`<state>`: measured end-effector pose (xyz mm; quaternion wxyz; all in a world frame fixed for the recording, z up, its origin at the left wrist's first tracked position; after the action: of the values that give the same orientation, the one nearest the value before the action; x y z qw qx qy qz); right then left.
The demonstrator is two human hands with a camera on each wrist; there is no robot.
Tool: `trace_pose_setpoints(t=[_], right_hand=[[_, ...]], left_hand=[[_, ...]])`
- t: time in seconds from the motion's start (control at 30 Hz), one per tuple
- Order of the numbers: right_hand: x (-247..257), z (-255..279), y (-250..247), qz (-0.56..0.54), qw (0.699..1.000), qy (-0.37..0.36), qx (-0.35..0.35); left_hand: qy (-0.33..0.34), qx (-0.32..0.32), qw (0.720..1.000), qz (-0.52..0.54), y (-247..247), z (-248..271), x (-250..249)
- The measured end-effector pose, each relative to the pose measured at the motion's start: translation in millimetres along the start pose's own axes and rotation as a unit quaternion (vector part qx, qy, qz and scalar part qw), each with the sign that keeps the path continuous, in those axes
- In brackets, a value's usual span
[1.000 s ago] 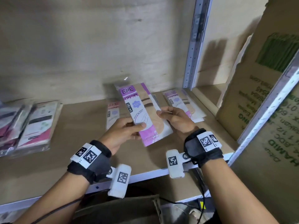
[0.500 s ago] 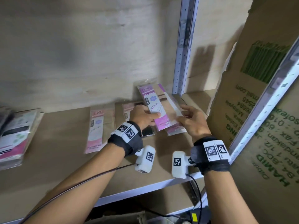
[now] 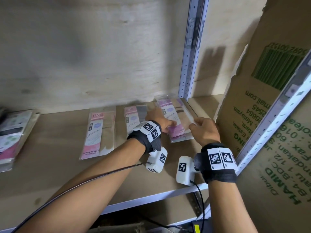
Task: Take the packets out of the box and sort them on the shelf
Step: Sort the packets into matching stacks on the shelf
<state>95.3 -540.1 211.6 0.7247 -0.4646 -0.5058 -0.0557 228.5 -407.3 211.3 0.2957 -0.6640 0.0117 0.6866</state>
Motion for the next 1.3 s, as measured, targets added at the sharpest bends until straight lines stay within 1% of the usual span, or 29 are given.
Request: trace_pose_setpoints(t=[0.23,0.4,0.57,0.63,0.73,0.8,0.87,0.9,0.97,1.03,1.1,1.17,1.3], right_hand=[[-6,3,2,0.01,0.999,0.018,0.041],[-7,0,4,0.011,0.998,0.022,0.058],[-3,4,4,0.005,0.998,0.025,0.062],[3,8,-1,0.007,0.999,0.017,0.051],[23,23,-10,0.051,0.998,-0.038,-0.016],[42,39,-9,0.066,0.991,-0.101,-0.061],[63,57,1,0.057,0.981,-0.173,-0.072],[72,66,9,0.045,0.977,-0.201,-0.059],[85,83,29,-0.017,0.973,-0.23,0.008],[93,100,53,-0.099,0.964,-0.227,0.093],[102,117,81,-0.151,0.949,-0.215,0.173],[111,131,109,-0.165,0.935,-0.206,0.236],[135,156,160,-0.167,0.916,-0.185,0.315]], left_hand=[[-0.031,0.028,0.997,-0.065,9,2,1],[-0.039,0.031,0.997,-0.063,7,6,3],[-0.04,0.031,0.997,-0.059,4,9,-1],[-0.036,0.025,0.997,-0.058,-2,11,-3],[-0.01,-0.009,0.996,-0.084,-29,20,-9],[0.012,-0.024,0.994,-0.106,-55,28,-8],[0.036,-0.035,0.993,-0.105,-87,37,-3],[0.041,-0.043,0.994,-0.092,-105,42,2],[0.036,-0.062,0.996,-0.062,-144,55,19],[0.025,-0.087,0.995,-0.034,-186,69,41],[0.022,-0.103,0.994,0.005,-229,87,62],[0.028,-0.125,0.992,0.021,-274,105,81],[0.031,-0.209,0.976,0.052,-357,134,114]])
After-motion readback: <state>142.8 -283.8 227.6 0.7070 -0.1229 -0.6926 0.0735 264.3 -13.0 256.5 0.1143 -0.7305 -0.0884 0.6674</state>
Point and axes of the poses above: each hand's wrist, its own z-axis away from the middle knuckle, its own y-axis out of the palm, x = y × z, the point moved 6 cm from there along -z, towards the middle knuckle, and after that the axes turned 7 degrees about z, right-handed, at the moved point
